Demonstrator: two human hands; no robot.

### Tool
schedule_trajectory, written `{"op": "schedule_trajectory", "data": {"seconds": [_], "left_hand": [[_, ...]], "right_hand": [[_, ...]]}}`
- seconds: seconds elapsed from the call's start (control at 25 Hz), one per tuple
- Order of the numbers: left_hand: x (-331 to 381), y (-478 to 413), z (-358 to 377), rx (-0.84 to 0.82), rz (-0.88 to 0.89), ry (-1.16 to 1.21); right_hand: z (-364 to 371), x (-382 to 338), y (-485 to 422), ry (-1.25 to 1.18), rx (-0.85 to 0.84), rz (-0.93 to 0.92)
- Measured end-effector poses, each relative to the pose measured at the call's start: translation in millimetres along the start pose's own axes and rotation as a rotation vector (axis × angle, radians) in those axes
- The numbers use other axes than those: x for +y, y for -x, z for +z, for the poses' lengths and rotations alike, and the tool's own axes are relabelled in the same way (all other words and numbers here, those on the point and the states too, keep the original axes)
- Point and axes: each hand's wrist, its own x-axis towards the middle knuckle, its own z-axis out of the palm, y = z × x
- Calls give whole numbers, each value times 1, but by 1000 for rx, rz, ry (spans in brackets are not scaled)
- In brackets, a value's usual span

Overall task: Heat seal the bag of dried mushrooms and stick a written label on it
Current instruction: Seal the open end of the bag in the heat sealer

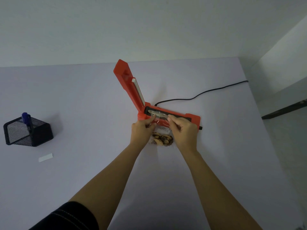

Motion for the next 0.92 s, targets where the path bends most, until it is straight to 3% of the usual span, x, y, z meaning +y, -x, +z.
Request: {"op": "schedule_trajectory", "data": {"seconds": [0.72,0.84,0.92], "left_hand": [[-3,3,-3,87,-33,80],[-10,6,-4,142,-21,161],[-15,10,-7,157,-20,229]], "right_hand": [[11,2,22,-1,76,-275],[11,5,27,-46,99,-245],[10,3,27,-167,123,-117]]}}
